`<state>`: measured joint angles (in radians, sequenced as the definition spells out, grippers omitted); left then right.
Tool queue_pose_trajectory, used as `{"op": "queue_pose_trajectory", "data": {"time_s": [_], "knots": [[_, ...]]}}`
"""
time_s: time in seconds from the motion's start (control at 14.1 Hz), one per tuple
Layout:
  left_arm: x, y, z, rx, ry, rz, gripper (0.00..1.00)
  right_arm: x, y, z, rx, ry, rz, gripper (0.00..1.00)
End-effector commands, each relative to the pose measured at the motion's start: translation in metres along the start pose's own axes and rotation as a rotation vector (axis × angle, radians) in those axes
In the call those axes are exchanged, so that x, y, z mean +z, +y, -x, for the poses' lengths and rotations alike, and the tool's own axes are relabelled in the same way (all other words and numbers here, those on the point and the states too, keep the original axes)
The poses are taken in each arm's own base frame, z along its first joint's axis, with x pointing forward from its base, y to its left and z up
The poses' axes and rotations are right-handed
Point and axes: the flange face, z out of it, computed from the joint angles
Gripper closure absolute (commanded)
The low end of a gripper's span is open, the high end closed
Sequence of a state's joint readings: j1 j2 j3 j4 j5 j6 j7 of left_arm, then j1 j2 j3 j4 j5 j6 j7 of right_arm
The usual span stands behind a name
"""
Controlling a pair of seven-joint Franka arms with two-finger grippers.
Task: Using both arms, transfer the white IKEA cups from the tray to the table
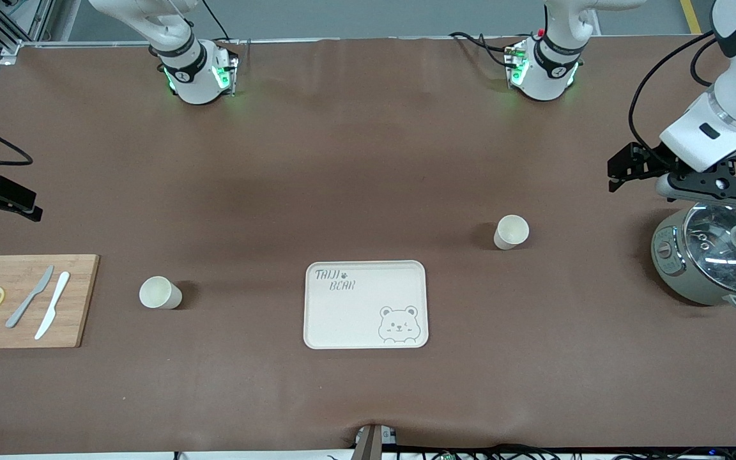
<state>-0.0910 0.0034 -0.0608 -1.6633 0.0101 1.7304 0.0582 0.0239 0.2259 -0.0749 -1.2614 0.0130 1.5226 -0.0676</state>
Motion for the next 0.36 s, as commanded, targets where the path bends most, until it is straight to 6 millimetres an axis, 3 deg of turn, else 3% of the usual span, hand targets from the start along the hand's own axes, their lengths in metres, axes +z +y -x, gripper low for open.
{"op": "queue_pose_trajectory", "data": {"time_s": [0.0, 0.28], "knots": [[0.0006, 0.001, 0.0003, -0.006, 0.004, -0.028, 0.0, -0.0033, 0.0021, 0.0029, 0.012, 0.002, 0.014, 0.0], [0.0014, 0.0001, -0.0001, -0.009, 0.004, -0.028, 0.0, 0.0006, -0.0025, 0.0009, 0.005, -0.003, 0.004, 0.0]]}}
